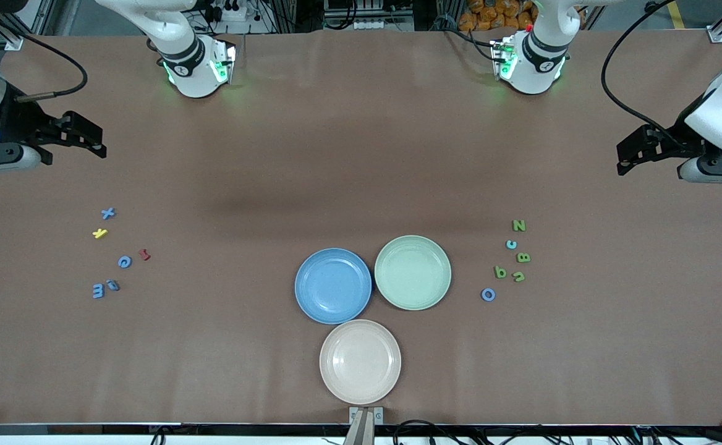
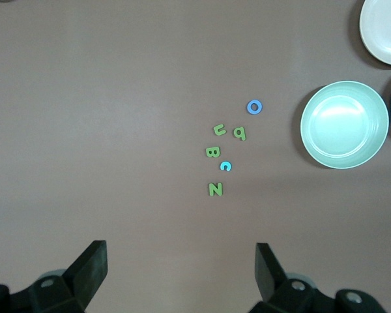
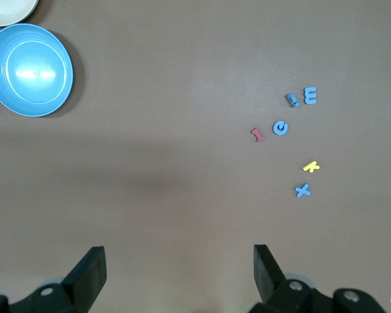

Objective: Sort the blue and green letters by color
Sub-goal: 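Reach the left gripper to green letters while the right gripper reaches blue letters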

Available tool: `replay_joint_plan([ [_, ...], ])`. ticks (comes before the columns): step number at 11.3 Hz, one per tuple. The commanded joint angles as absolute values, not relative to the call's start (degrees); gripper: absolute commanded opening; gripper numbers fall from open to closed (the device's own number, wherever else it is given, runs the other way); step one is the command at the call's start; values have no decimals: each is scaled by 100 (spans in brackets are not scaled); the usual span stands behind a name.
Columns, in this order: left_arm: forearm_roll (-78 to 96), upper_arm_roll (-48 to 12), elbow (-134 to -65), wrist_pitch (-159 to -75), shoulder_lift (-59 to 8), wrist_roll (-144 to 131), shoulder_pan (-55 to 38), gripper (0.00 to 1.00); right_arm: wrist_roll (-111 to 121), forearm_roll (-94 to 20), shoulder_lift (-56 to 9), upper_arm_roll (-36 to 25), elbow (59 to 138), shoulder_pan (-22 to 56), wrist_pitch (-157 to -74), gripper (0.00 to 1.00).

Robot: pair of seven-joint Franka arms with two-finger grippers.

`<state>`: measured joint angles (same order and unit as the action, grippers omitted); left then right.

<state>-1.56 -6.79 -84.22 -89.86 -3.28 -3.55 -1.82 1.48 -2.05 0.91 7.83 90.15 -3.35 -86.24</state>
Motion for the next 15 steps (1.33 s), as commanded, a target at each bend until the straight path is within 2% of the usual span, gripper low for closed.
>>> replay_joint_plan([
  [1,-272,-685,-8367,-8974,-343,-475,-193,100,193,-158,53,826,8921,-395,-8525,100],
  [5,-281,-685,-8367,-9061,-605,-475,-176,100,193,-167,53,826,8930,-396,-8525,100],
  [7,-246,-694,-8638,-9560,-877,-449,-150,100,193,-167,53,826,8947,-404,-8525,100],
  [9,-255,-694,-9313,-10472,-993,-483,-219,100,202,-176,53,817,9000,-404,-8525,100],
  [12,-255,-703,-9973,-11589,-1457,-483,-255,100,228,-176,44,809,9157,-413,-8630,100],
  [15,-255,-703,-10151,-12172,-2098,-492,-202,96,237,-158,-219,800,9788,-439,-9454,100],
])
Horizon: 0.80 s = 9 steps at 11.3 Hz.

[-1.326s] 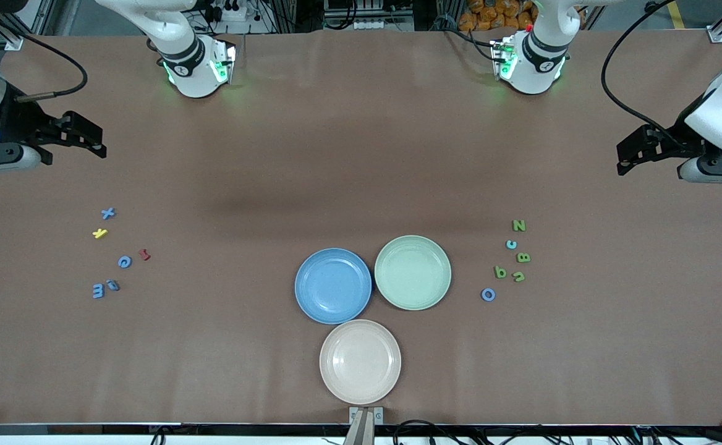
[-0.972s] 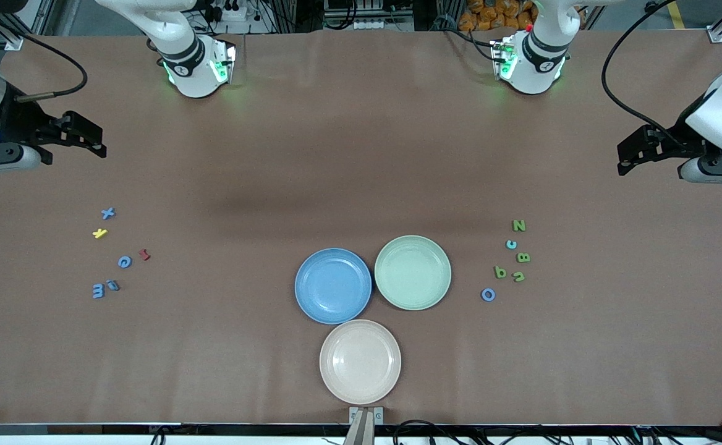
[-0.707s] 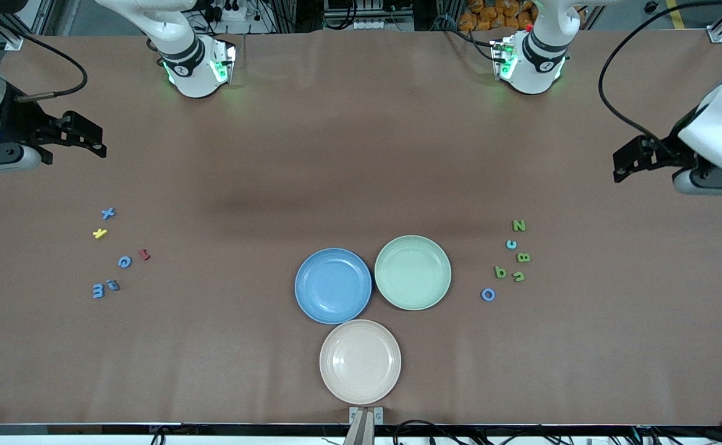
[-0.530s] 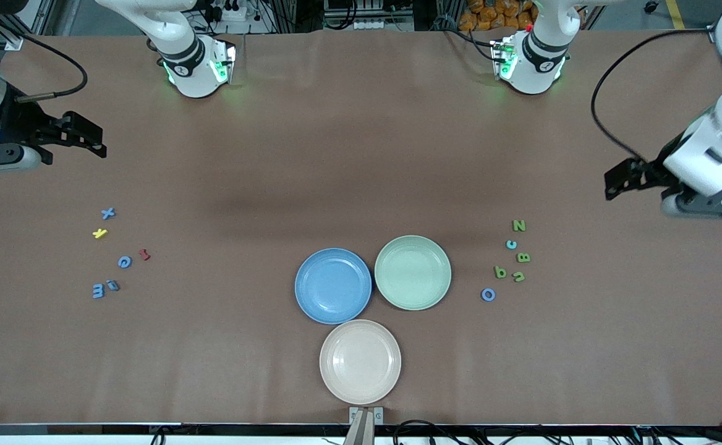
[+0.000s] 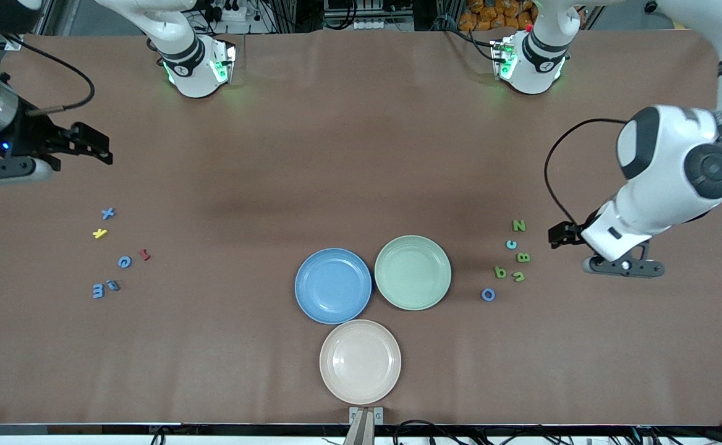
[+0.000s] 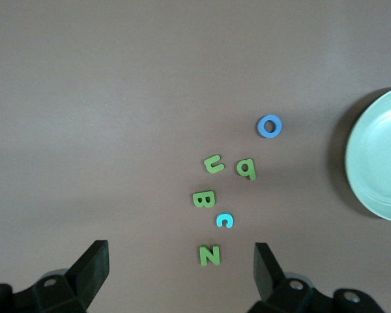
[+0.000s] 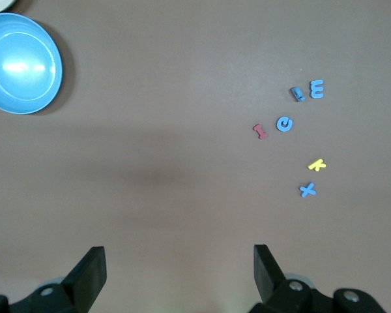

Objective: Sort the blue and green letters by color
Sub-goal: 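Reach the left gripper to green letters while the right gripper reaches blue letters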

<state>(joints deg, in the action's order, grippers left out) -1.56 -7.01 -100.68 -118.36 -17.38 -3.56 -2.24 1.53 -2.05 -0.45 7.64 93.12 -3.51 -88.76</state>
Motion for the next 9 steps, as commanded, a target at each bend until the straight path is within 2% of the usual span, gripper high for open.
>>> replay_joint_plan([
  [1,-255,-694,-10151,-12382,-2309,-527,-202,94,237,-150,-289,800,10009,-457,-9744,100],
  [2,-264,-694,-10151,-12523,-2494,-658,-237,89,237,-141,-447,800,10063,-474,-9886,100],
  [3,-281,-703,-10160,-12585,-2661,-790,-263,78,246,-88,-657,791,10046,-492,-9949,100],
  [9,-290,-694,-10238,-12876,-3260,-844,-237,76,2536,158,-2178,782,10046,-993,-11643,100],
])
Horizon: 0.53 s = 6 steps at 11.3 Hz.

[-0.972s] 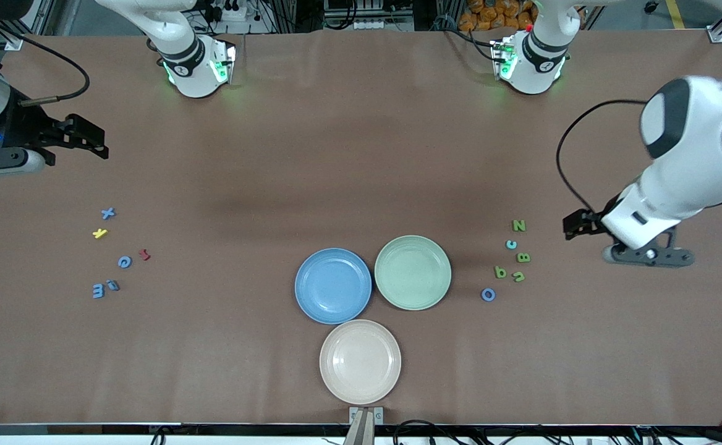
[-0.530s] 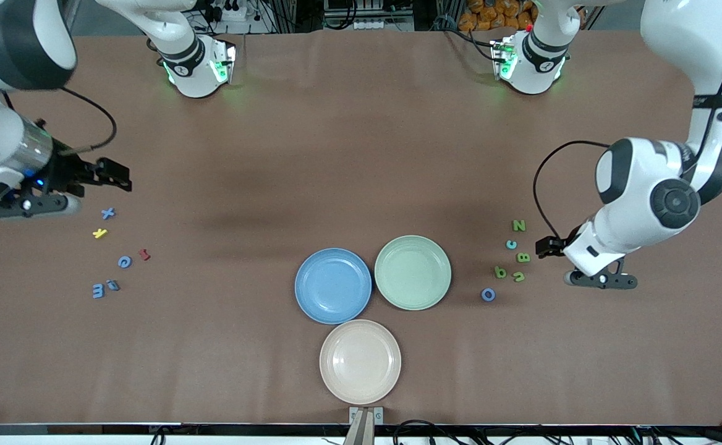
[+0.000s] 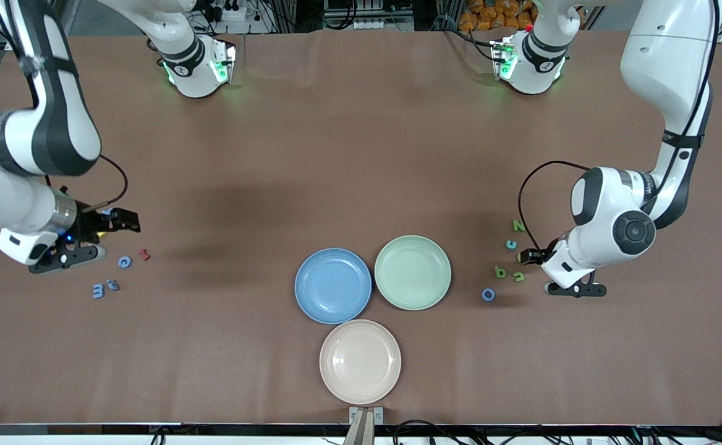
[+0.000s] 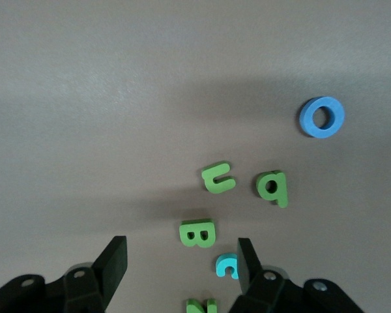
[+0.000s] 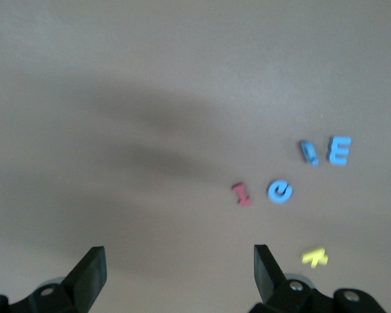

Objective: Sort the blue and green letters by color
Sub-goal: 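Reach the left gripper to green letters while the right gripper reaches blue letters, then grasp a green letter with the left gripper while the right gripper grasps a blue letter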

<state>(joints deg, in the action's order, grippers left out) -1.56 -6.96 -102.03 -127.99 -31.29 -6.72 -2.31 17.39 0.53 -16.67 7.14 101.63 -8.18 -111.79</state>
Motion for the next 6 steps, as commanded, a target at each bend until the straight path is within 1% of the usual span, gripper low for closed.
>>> replay_joint_plan([
  [1,-290,-694,-10283,-12876,-3269,-844,-237,76,2784,384,-2397,782,10046,-967,-11976,100],
  [3,-290,-694,-10335,-12876,-3357,-853,-237,75,3058,1340,-2924,791,10046,-949,-12828,100],
  [4,-290,-694,-10345,-12876,-3401,-853,-237,73,3076,1710,-3170,791,10046,-958,-13189,100],
  [6,-281,-694,-10327,-12893,-3471,-853,-246,71,3364,1890,-3313,791,10063,-1045,-13350,100],
])
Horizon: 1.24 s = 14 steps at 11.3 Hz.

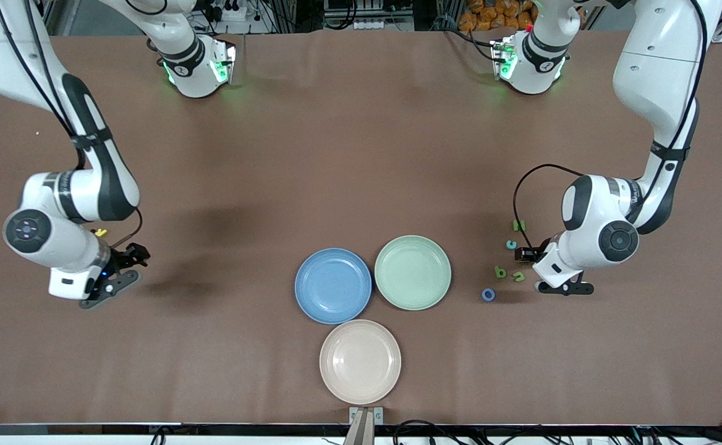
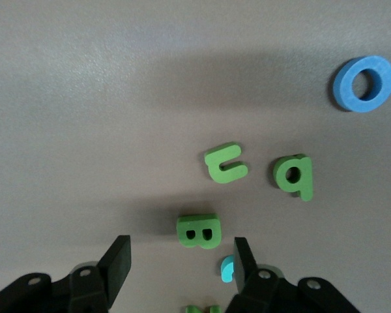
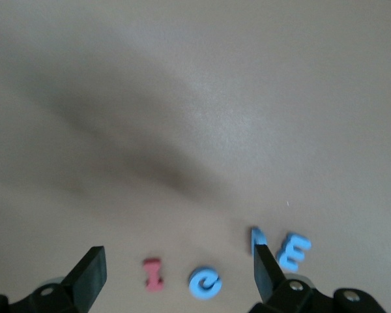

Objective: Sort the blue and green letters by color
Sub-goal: 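Grasp a green letter with the left gripper while the right gripper grasps a blue letter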

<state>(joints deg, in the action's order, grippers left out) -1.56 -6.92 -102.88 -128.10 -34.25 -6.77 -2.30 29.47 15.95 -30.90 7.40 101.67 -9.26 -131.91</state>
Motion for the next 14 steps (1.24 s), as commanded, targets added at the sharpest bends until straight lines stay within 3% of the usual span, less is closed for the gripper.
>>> replay_joint_plan([
  [1,-290,-694,-10327,-12972,-3506,-853,-255,70,3749,1890,-3374,791,10037,-1203,-13385,100],
  [3,-290,-694,-10301,-13078,-3594,-853,-264,70,4304,1881,-3637,791,10020,-1458,-13884,100],
  [6,-290,-694,-10283,-13192,-3682,-861,-281,69,4552,1872,-3752,800,10028,-1669,-13966,100],
  [7,-290,-694,-10283,-13227,-3717,-853,-281,62,4561,1863,-3796,800,10028,-1696,-14027,100],
  [14,-281,-712,-10318,-13184,-3709,-1221,-360,61,4553,1819,-3981,809,10028,-1810,-14194,100],
])
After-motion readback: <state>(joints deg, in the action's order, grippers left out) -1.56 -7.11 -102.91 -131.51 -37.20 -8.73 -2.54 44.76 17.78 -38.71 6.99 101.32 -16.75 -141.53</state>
